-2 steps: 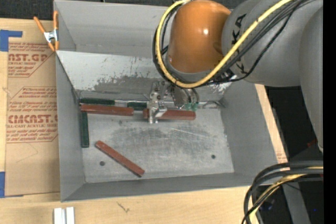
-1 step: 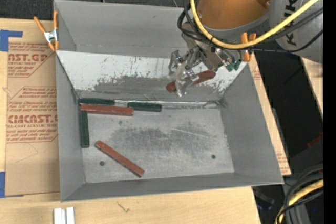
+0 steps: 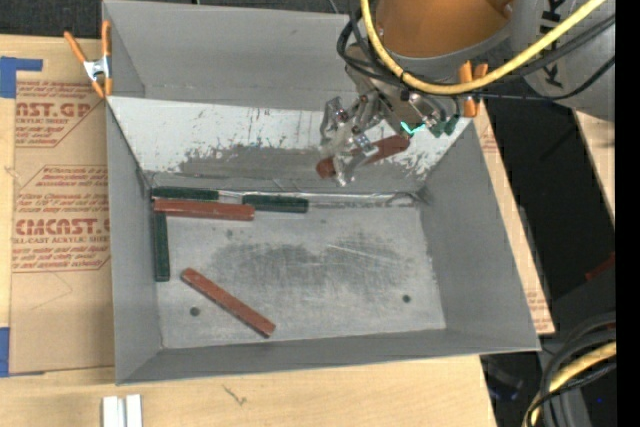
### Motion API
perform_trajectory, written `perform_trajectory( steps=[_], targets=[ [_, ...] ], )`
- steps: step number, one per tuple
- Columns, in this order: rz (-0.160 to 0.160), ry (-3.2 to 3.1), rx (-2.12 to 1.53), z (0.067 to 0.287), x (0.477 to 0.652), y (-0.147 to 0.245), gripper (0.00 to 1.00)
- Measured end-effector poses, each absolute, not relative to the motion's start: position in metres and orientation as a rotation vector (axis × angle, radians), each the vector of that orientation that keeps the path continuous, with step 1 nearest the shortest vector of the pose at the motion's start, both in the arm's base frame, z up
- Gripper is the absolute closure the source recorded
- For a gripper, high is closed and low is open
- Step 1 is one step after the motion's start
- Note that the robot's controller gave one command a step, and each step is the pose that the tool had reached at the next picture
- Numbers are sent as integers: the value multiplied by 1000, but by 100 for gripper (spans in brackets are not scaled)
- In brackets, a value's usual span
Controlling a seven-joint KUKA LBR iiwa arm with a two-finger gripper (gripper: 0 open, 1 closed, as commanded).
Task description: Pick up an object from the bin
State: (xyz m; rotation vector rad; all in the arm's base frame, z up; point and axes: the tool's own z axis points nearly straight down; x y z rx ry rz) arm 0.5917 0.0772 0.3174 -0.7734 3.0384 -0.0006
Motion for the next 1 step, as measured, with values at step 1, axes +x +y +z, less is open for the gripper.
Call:
perform_trajectory(
  steps=[1],
  targets=[
    [2,3041,-774,316,591,78,100]
  ],
)
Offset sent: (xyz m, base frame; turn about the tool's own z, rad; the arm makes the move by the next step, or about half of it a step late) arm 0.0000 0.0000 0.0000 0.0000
